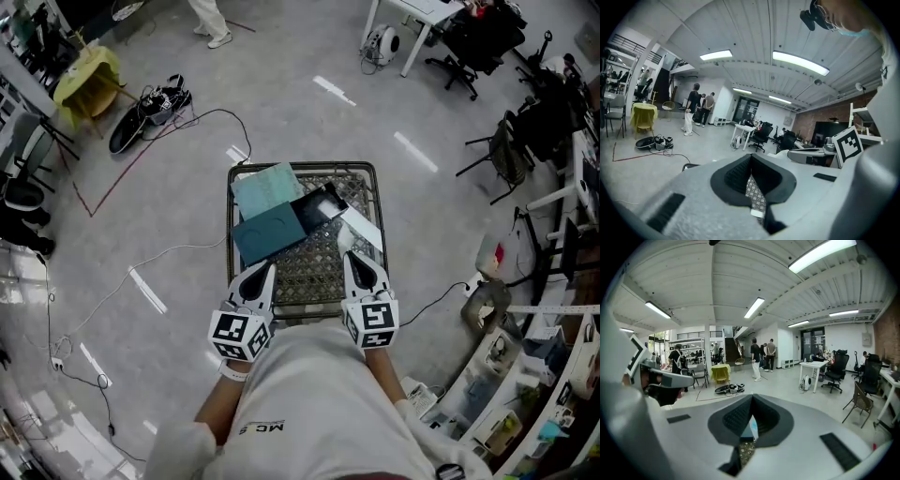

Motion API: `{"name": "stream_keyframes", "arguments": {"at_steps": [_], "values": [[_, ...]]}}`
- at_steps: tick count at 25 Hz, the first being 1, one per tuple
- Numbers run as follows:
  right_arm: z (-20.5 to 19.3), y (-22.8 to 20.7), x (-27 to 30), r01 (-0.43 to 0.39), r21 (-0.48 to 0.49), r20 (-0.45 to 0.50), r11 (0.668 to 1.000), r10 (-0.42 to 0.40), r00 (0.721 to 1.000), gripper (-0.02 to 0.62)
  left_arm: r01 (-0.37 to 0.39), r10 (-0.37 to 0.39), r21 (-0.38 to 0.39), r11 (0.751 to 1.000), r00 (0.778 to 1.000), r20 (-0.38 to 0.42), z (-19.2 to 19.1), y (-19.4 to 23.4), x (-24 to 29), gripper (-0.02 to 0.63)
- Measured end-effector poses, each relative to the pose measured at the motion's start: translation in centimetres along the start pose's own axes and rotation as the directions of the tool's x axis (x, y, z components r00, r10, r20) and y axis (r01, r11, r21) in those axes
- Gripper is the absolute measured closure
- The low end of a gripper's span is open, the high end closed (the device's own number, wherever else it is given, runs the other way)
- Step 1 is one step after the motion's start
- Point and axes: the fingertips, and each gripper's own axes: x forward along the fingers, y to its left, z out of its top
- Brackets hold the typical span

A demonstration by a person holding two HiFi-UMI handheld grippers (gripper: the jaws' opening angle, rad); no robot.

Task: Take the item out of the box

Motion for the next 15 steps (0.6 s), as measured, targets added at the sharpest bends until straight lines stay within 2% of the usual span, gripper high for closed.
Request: {"name": "stream_keyframes", "arguments": {"at_steps": [7,15], "values": [[-0.6,-0.3,-0.8,0.003,0.004,-0.026,1.0,-0.003,1.0,0.581,-0.01,0.01,0.013,1.0,1.0,-0.002,0.4,-1.0,-0.2,0.581],[0.1,0.7,-1.5,-0.023,0.014,0.003,1.0,0.023,1.0,0.58,-0.006,0.006,0.025,1.0,1.0,0.003,1.0,-1.7,-1.0,0.58]]}}
